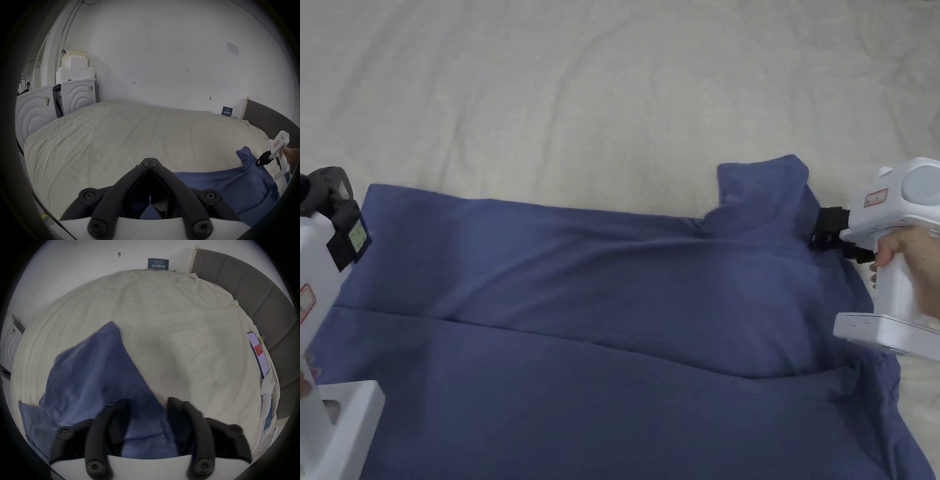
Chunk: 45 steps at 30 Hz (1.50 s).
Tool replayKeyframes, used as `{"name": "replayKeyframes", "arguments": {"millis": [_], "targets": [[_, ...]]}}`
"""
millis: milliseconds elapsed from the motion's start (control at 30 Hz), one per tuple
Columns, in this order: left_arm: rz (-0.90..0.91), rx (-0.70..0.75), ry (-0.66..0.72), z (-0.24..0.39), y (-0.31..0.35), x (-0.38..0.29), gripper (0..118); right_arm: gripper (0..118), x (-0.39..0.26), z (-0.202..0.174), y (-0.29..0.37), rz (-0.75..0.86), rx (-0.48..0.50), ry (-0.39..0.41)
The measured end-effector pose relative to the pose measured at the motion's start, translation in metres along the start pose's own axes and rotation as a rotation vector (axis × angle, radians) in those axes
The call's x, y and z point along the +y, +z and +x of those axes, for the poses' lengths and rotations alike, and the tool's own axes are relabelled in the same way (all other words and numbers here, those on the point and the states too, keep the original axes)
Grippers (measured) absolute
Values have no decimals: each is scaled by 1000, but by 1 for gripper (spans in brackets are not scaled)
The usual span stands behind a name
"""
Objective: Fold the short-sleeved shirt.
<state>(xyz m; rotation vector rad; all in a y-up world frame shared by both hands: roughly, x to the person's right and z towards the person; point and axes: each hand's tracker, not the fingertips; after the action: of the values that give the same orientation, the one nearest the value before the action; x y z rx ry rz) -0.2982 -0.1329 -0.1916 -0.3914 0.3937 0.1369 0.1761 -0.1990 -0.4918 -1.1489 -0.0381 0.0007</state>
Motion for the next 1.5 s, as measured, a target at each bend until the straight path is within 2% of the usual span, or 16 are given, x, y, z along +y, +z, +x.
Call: {"name": "replayKeyframes", "arguments": {"millis": [33,67,100,200,333,400,467,533,567,933,1167,1267,1333,1367,1433,1500], "targets": [[-7,-4,-1,0,-2,0,0,33,0,1,1,2,7,-35],[-16,-5,-1,0,-2,0,0,12,1,3,2,-3,4,-62],[-22,-6,-2,1,-4,1,0,2,2,6,4,0,13,-62],[-48,-13,24,-1,-9,7,0,1,6,8,9,-6,33,-94],[-141,-35,112,-3,-27,24,17,1,5,2,19,23,19,-29],[-203,-65,142,-6,-44,36,51,1,5,0,24,38,22,-17],[-257,-79,168,-9,-62,47,92,1,5,0,28,48,28,-13],[-325,-92,149,-12,-82,60,115,1,6,-1,32,59,30,-3],[-355,-92,133,-14,-92,66,118,1,6,-2,34,64,30,4],[-690,25,-140,-24,-196,54,114,1,8,1,34,77,36,35],[-763,72,-152,-27,-218,25,78,1,3,0,36,78,36,54],[-768,-13,-101,-23,-217,25,41,1,2,-1,36,78,28,69],[-757,-26,-119,-16,-214,27,31,1,2,-1,35,75,26,72],[-756,-62,-145,-12,-212,28,2,1,1,-1,35,75,24,73],[-754,-36,-218,-5,-209,26,0,1,0,-2,36,73,22,76],[-727,-38,-196,-7,-201,30,0,1,-2,0,39,78,16,81]]}}
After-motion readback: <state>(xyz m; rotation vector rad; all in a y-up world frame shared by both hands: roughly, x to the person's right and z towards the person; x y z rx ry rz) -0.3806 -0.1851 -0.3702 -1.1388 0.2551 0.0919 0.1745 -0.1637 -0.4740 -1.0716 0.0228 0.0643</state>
